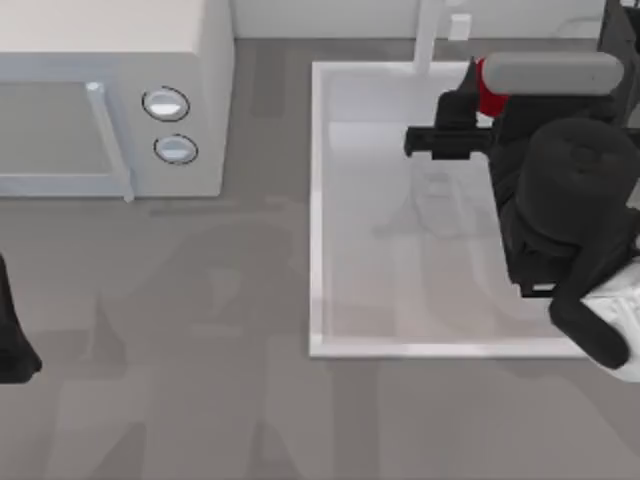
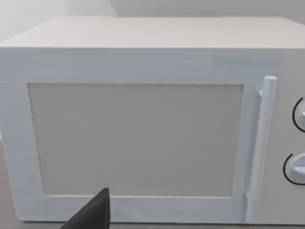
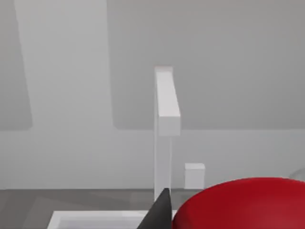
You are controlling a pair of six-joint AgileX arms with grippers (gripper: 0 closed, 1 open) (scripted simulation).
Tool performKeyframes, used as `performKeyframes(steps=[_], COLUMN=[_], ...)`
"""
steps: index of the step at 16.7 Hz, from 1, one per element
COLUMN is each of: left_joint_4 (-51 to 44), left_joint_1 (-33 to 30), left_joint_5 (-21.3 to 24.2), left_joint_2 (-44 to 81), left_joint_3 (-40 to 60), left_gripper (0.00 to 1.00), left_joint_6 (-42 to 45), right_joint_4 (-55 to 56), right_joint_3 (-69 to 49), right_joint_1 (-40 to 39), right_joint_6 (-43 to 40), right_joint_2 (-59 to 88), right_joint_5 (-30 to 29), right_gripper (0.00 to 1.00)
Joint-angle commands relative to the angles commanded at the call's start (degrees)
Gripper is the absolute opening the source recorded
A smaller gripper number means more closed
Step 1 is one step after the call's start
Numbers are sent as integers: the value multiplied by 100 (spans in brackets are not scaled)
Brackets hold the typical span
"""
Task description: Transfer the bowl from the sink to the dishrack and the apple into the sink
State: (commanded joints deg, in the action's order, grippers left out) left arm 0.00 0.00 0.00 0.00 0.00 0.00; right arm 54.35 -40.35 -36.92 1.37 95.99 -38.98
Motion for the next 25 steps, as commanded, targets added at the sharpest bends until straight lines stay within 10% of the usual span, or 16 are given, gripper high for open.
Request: performKeyframes(steps=[11, 18, 25], left_joint_4=[0, 0, 0], left_joint_1=[0, 0, 0], left_joint_5=[0, 0, 0], left_joint_2=[0, 0, 0], left_joint_3=[0, 0, 0], left_gripper=[100, 100, 100], left_joint_6=[0, 0, 0], right_joint_4=[3498, 3806, 3806], right_joint_3=[483, 548, 548], right_joint_1=[-26, -27, -27], right_joint_6=[-37, -45, -45], right_joint_2=[2894, 3186, 3186], right_joint_5=[-34, -25, -25], right_gripper=[0, 0, 53])
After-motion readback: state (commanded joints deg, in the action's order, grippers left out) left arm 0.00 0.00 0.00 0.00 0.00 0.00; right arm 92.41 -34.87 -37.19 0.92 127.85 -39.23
